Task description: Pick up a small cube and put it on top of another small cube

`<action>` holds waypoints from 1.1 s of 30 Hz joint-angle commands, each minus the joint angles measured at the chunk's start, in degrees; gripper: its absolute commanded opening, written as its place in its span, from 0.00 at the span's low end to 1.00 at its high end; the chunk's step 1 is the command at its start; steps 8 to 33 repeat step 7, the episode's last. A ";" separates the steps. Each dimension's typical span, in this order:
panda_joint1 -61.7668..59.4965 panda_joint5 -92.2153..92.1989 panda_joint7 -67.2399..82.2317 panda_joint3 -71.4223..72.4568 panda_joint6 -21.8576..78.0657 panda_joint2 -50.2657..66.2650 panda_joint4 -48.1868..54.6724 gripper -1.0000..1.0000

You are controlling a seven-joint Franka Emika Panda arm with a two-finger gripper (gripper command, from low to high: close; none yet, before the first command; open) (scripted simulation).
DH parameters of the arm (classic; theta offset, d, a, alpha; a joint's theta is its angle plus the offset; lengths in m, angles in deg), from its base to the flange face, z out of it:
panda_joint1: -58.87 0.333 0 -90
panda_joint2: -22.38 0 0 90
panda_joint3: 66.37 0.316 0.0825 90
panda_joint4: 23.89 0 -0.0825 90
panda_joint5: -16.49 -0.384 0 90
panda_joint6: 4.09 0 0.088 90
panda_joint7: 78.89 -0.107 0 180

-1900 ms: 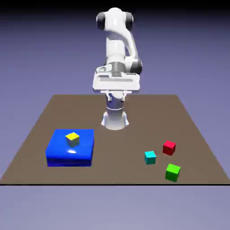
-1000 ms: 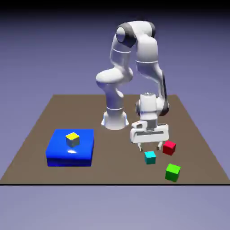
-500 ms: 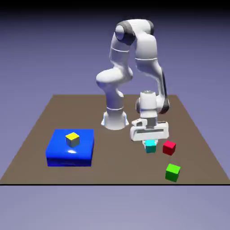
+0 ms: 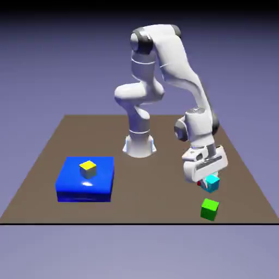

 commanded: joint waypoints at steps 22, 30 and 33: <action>0.29 0.06 0.05 -0.26 -1.05 1.89 0.86 1.00; 0.29 0.06 0.05 -0.26 -1.05 1.89 0.86 1.00; 0.29 0.06 0.05 -0.26 -1.05 1.89 0.86 1.00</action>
